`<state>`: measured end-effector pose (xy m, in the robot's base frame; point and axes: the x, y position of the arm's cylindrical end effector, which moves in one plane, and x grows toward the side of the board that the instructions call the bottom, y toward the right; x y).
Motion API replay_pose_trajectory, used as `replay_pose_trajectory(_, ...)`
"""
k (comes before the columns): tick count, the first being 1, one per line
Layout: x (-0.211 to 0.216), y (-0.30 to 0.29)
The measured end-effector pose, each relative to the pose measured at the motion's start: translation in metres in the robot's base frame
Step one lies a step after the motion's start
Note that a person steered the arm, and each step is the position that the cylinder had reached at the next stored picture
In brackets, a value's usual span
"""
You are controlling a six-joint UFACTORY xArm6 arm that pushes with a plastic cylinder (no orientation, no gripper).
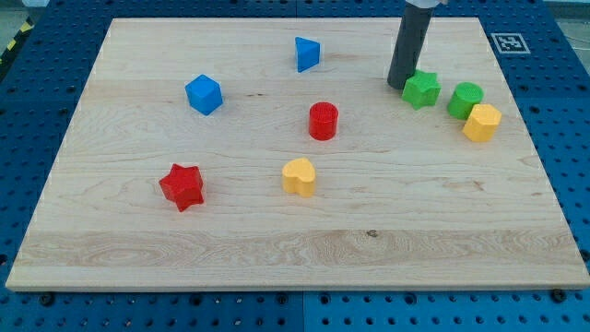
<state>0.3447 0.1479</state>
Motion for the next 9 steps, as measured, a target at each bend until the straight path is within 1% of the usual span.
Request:
replay_pose_trajectory(4, 0.005, 0.007)
replay_pose_trajectory(5, -0.008, 0.007)
replay_pose_trajectory(6, -0.031, 0.007)
replay_pose_trajectory(8, -0.011, 0.012)
replay_pose_trajectory(9, -0.009, 0.014)
